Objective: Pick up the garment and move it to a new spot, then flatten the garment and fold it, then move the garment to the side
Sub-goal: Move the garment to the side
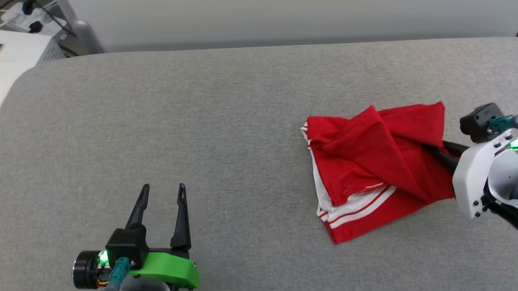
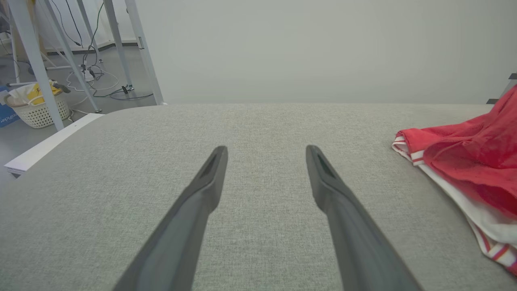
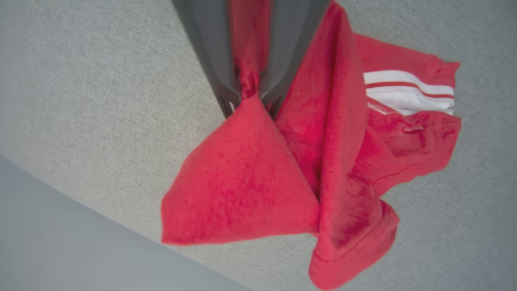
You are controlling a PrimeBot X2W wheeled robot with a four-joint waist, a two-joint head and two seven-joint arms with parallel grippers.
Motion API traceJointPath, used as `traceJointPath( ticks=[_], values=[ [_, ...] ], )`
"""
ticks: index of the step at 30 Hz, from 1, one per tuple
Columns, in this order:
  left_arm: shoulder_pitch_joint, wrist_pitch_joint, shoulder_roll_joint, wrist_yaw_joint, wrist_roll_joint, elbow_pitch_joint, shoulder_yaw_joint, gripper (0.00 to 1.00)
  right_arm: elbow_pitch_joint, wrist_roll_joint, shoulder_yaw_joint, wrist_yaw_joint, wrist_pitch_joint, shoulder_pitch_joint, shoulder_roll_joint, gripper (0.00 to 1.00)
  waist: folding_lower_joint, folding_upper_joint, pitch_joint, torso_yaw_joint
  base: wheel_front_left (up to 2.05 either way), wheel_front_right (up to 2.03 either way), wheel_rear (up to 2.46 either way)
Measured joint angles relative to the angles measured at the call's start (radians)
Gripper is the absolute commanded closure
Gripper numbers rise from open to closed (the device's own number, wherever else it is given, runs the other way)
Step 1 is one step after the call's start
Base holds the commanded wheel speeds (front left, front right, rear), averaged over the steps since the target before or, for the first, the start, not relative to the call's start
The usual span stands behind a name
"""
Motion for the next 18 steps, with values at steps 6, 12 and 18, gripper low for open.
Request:
traceJointPath(
  ticks=[6, 12, 18],
  values=[
    [-0.003, 0.000, 0.002, -0.001, 0.009, -0.035, 0.026, 0.00, -0.049, -0.027, -0.030, 0.000, 0.017, -0.051, -0.060, 1.00, 0.0000, 0.0000, 0.017, -0.088, 0.00, 0.00, 0.00],
    [-0.032, 0.000, 0.012, -0.008, 0.028, -0.071, 0.045, 0.00, -0.047, -0.017, -0.079, 0.000, 0.036, -0.090, -0.113, 1.00, 0.0000, 0.0000, 0.066, -0.162, 0.00, 0.00, 0.00],
    [-0.093, 0.000, 0.036, -0.019, 0.040, -0.096, 0.049, 0.00, 0.040, 0.009, -0.121, 0.000, 0.048, -0.137, -0.170, 1.00, 0.0000, 0.0000, 0.153, -0.199, 0.00, 0.00, 0.00]
  ],
)
